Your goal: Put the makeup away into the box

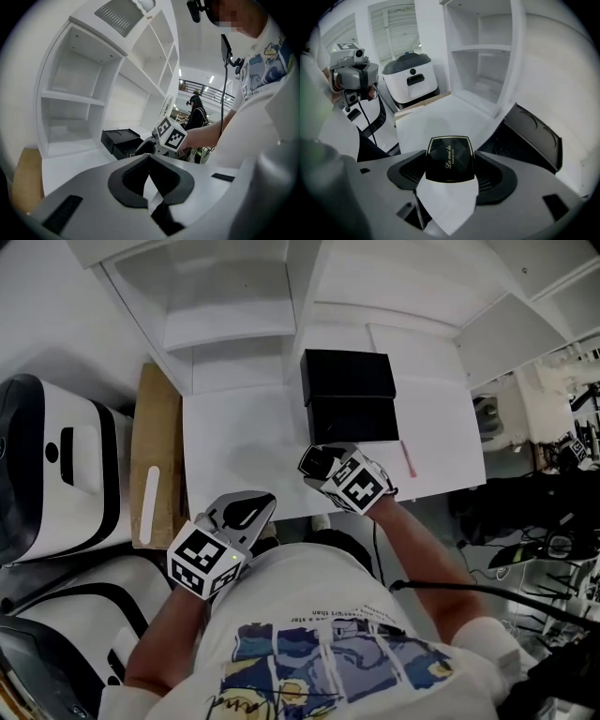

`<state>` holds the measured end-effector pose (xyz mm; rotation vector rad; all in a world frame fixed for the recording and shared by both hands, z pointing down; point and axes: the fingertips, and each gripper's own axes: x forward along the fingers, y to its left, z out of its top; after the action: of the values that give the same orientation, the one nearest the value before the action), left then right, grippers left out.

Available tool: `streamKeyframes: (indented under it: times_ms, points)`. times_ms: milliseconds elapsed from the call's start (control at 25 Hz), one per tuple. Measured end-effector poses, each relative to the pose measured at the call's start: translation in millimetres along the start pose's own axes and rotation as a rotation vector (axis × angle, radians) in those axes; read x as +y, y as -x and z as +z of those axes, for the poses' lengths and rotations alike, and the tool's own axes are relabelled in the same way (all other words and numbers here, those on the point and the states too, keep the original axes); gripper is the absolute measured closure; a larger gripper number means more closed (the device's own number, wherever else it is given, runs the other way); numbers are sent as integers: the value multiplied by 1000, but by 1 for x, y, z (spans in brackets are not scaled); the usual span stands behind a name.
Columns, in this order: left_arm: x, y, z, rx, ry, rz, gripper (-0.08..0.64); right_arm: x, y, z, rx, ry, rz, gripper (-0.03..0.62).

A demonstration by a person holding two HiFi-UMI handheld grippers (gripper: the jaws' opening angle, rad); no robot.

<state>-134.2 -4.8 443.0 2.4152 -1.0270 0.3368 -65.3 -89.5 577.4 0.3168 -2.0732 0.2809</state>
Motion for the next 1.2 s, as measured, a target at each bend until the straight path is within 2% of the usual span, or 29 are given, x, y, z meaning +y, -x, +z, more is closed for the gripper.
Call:
streamKeyframes:
  times_ms: [200, 480, 840, 1200]
  points:
    - [-14, -18, 14, -3, -23, -5, 546, -25, 28, -17, -3, -4, -21, 265]
    - [-21, -52, 31, -22, -15, 33, 546, -83, 47, -39, 23, 40, -27, 264]
    - [-24, -63, 33, -26, 35, 151, 546, -144, 39, -50, 72, 131, -8, 264]
    - [-21, -63, 34, -45, 90, 267, 546, -168, 3, -60, 133, 180, 51, 264]
